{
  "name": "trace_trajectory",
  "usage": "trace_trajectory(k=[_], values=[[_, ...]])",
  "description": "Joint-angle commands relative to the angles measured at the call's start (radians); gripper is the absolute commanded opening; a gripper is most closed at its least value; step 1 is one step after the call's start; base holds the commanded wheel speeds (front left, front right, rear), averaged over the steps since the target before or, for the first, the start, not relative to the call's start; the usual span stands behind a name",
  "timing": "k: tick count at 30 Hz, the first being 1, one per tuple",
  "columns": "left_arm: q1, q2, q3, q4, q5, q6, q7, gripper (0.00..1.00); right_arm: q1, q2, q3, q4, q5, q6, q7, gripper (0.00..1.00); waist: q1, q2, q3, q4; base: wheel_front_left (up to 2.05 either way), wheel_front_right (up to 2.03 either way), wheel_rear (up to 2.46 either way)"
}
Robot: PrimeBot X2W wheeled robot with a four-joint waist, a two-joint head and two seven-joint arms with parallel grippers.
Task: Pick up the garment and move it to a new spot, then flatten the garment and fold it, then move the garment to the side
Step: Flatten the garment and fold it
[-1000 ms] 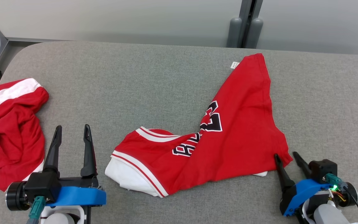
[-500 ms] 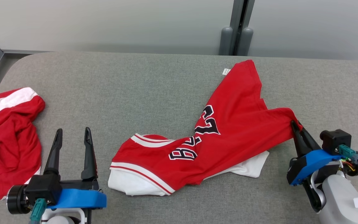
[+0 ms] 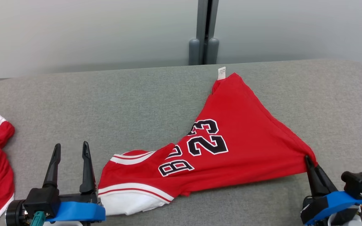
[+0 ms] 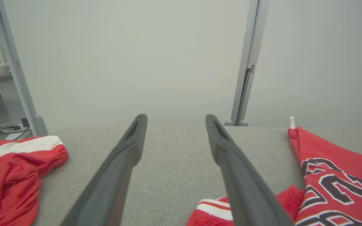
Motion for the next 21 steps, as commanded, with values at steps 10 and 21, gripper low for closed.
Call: trace_trajectory(k=[10,21], values=[[-0.026,0.0,-0.013,-0.008,0.006,-0.002,-0.003,1.0,0.241,0.036,-0.144,-0.394,-0.014,0.0,0.217,0.0,0.0,0.0,0.02,-0.059,0.0,0.0,0.0],[-0.044,0.0,-0.004,0.009,0.012,-0.014,-0.003,1.0,0.303,0.075,-0.229,-0.504,-0.07,0.0,0.329,1.0,0.0,0.0,0.031,-0.029,0.0,0.0,0.0]])
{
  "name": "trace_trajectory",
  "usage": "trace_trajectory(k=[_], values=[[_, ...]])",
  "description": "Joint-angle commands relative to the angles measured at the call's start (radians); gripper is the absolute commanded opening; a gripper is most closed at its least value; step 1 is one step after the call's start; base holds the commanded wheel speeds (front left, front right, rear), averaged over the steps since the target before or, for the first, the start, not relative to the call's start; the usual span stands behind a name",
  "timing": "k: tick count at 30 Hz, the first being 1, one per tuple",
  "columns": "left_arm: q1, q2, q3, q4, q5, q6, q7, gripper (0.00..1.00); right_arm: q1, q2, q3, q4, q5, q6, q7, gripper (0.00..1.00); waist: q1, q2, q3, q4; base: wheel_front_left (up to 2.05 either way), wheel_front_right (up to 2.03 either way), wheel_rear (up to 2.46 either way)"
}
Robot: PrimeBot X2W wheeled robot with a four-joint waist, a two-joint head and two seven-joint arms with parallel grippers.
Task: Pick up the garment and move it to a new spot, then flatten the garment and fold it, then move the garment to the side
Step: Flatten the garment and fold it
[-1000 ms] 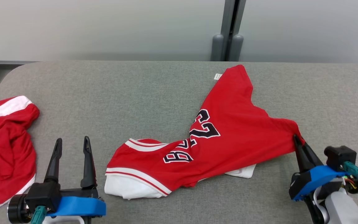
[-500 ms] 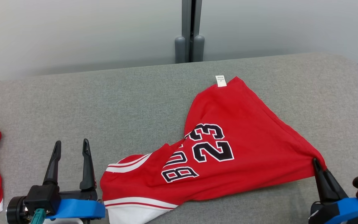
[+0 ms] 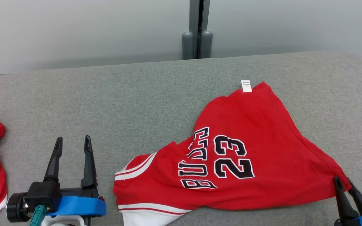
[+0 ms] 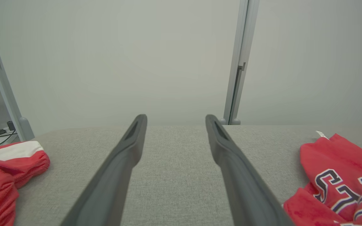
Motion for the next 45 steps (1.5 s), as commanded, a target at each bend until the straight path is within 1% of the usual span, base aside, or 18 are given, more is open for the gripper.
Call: trace_trajectory(k=[1,3,6,9,13,17,23,28,33,39,45], values=[[-0.01,0.0,0.006,0.0,0.005,0.0,-0.003,1.0,-0.033,0.004,-0.006,-0.022,-0.016,0.0,-0.018,1.0,0.0,0.0,-0.003,0.005,0.0,0.0,0.0],[-0.006,0.0,0.013,-0.001,0.007,-0.001,-0.003,1.0,-0.061,-0.006,-0.008,-0.039,-0.05,0.0,-0.044,1.0,0.0,0.0,-0.006,0.009,0.0,0.0,0.0],[0.0,0.0,0.014,-0.001,0.01,-0.003,-0.003,1.0,-0.096,-0.003,-0.005,-0.055,-0.064,0.0,-0.077,1.0,0.0,0.0,-0.01,0.016,0.0,0.0,0.0],[0.006,0.0,0.013,-0.003,0.013,-0.005,-0.003,1.0,-0.146,-0.001,0.022,-0.061,-0.083,0.0,-0.118,1.0,0.0,0.0,-0.015,0.027,0.0,0.0,0.0],[0.007,0.0,0.011,-0.006,0.017,-0.005,-0.003,1.0,-0.215,0.0,0.085,-0.037,-0.107,0.0,-0.175,1.0,0.0,0.0,-0.016,0.042,0.0,0.0,0.0],[-0.007,0.0,0.017,-0.007,0.022,-0.01,-0.003,1.0,-0.282,0.015,0.146,0.009,-0.109,0.0,-0.24,1.0,0.0,0.0,-0.011,0.055,0.0,0.0,0.0],[-0.02,0.0,0.016,-0.007,0.031,-0.016,-0.003,1.0,-0.357,0.03,0.201,0.127,-0.119,0.0,-0.317,1.0,0.0,0.0,0.0,0.076,0.0,0.0,0.0],[-0.031,0.0,0.015,0.002,0.026,-0.02,-0.003,1.0,-0.392,0.04,0.217,0.226,-0.13,0.0,-0.355,1.0,0.0,0.0,0.01,0.089,0.0,0.0,0.0],[-0.053,0.002,0.003,0.026,0.028,-0.027,-0.003,1.0,-0.41,0.044,0.21,0.268,-0.131,0.0,-0.371,1.0,0.0,0.0,0.015,0.091,0.0,0.0,0.0],[-0.116,0.018,-0.061,0.098,0.036,-0.047,-0.003,1.0,-0.431,0.047,0.208,0.282,-0.138,0.0,-0.378,1.0,0.0,0.0,0.022,0.077,0.0,0.0,0.0],[-0.2,0.04,-0.172,0.222,0.021,-0.056,0.002,1.0,-0.432,0.047,0.206,0.288,-0.14,0.0,-0.379,1.0,0.0,0.0,0.032,0.062,0.0,0.0,0.0]])
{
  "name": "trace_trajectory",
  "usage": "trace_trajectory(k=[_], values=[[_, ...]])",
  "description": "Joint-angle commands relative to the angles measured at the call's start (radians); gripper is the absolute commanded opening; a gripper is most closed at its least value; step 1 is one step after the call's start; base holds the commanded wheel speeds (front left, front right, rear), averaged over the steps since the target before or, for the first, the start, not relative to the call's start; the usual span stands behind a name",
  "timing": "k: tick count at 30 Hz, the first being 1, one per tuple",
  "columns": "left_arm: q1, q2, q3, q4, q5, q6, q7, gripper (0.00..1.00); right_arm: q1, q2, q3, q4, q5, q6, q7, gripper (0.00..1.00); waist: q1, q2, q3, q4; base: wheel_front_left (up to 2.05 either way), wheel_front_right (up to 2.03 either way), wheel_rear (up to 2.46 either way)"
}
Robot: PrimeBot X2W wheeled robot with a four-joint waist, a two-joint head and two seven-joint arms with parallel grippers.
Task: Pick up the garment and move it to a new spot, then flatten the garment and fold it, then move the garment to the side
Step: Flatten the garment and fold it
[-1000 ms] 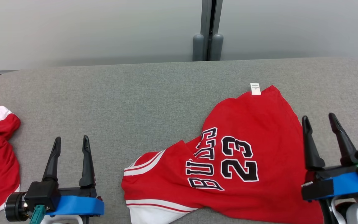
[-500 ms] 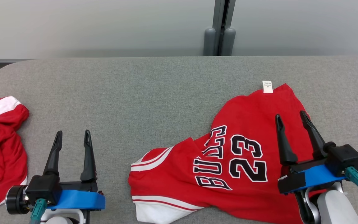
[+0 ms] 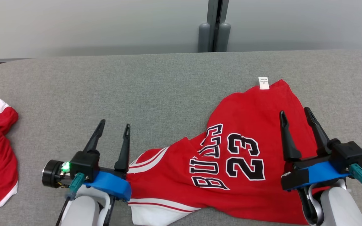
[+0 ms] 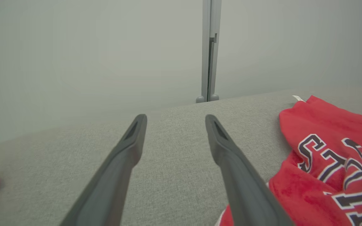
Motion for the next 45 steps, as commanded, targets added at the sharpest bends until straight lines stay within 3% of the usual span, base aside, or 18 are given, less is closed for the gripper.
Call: trace_trajectory(k=[1,13,27,28,29,30,31,32,45], values=[[-0.028,0.008,-0.022,0.024,-0.009,-0.009,0.01,1.0,-0.013,0.0,-0.002,0.0,-0.004,0.0,-0.005,1.0,-0.0001,0.0,0.002,-0.004,0.0,0.0,0.0],[-0.121,0.097,-0.309,0.205,-0.165,-0.006,0.175,1.0,-0.01,0.001,-0.021,-0.01,-0.005,0.0,-0.005,1.0,-0.0001,0.0,0.009,-0.04,0.0,0.0,0.0],[-0.165,0.123,-0.469,0.35,-0.257,-0.006,0.295,1.0,-0.003,0.002,-0.028,-0.013,-0.012,0.0,-0.005,1.0,-0.0001,0.0,0.01,-0.058,0.0,0.0,0.0],[-0.168,0.122,-0.473,0.355,-0.261,-0.006,0.292,0.87,-0.002,0.001,-0.029,-0.014,-0.012,0.0,-0.005,1.0,-0.0001,0.0,0.01,-0.058,0.0,0.0,0.0],[-0.173,0.121,-0.476,0.357,-0.264,-0.006,0.282,0.62,-0.002,-0.001,-0.031,-0.014,-0.011,0.0,-0.005,1.0,-0.0001,0.0,0.01,-0.057,0.0,0.0,0.0],[-0.179,0.12,-0.48,0.359,-0.266,-0.006,0.273,0.29,0.0,-0.003,-0.032,-0.015,-0.011,0.0,-0.005,1.0,-0.0001,0.0,0.008,-0.055,0.0,0.0,0.0],[-0.185,0.119,-0.481,0.361,-0.268,-0.006,0.261,0.04,0.002,-0.005,-0.034,-0.015,-0.01,0.0,-0.005,1.0,-0.0001,0.0,0.006,-0.052,0.0,0.0,0.0],[-0.192,0.12,-0.481,0.362,-0.266,-0.006,0.248,0.0,0.005,-0.005,-0.035,-0.014,-0.01,0.0,-0.005,1.0,-0.0001,0.0,0.004,-0.049,0.0,0.0,0.0],[-0.271,0.17,-0.413,0.32,-0.261,0.072,0.071,0.0,-0.003,-0.008,-0.037,-0.012,-0.006,0.0,-0.005,1.0,-0.0001,0.0,0.001,-0.007,0.0,0.0,0.0]])
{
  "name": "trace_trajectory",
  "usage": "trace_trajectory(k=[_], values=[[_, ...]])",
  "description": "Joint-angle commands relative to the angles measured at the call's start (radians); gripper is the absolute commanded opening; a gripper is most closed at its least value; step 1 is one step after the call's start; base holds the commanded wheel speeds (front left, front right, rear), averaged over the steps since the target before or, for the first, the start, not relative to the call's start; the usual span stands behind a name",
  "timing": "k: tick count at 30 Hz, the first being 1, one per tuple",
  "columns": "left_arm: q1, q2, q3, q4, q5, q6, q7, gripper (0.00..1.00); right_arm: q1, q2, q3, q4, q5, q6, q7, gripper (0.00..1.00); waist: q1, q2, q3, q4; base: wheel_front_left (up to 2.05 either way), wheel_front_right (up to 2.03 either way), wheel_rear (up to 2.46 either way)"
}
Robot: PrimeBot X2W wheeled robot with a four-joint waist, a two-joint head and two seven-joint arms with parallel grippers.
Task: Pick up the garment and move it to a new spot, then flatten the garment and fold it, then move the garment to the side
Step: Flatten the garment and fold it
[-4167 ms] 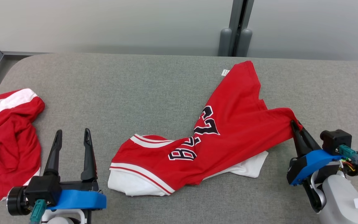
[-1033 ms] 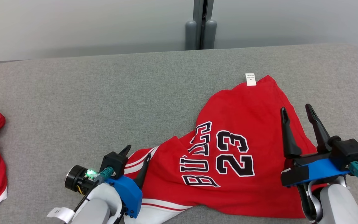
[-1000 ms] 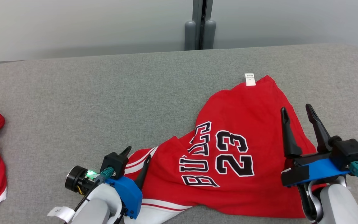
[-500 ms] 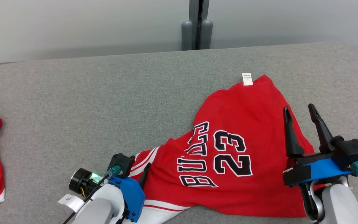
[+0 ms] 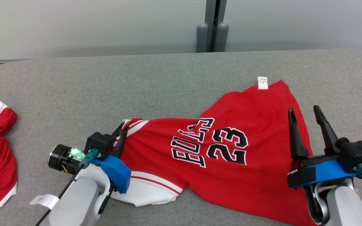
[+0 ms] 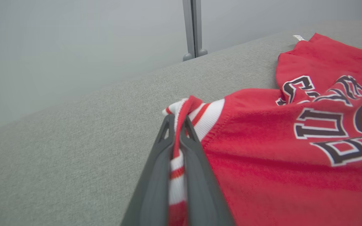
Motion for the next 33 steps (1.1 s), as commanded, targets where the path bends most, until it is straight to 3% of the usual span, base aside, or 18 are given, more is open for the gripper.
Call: trace_trajectory(k=[1,25,26,27,33], values=[[-0.026,0.009,0.01,-0.009,-0.001,0.011,-0.014,0.0,-0.007,-0.006,0.0,-0.005,0.003,0.0,-0.003,1.0,0.0,0.0,0.006,0.001,0.0,0.0,0.0],[-0.211,-0.01,0.088,0.078,0.019,0.027,-0.084,0.0,-0.065,-0.006,-0.016,-0.025,-0.008,0.0,-0.003,1.0,0.0,0.0,0.115,-0.077,0.0,0.0,0.0],[-0.205,-0.013,0.095,0.076,0.025,0.028,-0.084,0.34,-0.067,-0.005,-0.016,-0.025,-0.008,0.0,-0.003,1.0,0.0,0.0,0.116,-0.079,0.0,0.0,0.0],[-0.197,-0.016,0.101,0.074,0.027,0.029,-0.084,1.0,-0.068,-0.004,-0.015,-0.022,-0.007,0.0,-0.003,1.0,0.0,0.0,0.115,-0.079,0.0,0.0,0.0],[-0.096,-0.021,0.185,-0.066,0.058,0.035,-0.085,1.0,-0.056,-0.001,-0.02,-0.007,0.003,0.0,-0.003,1.0,0.0,0.0,0.081,-0.065,0.0,0.0,0.0]])
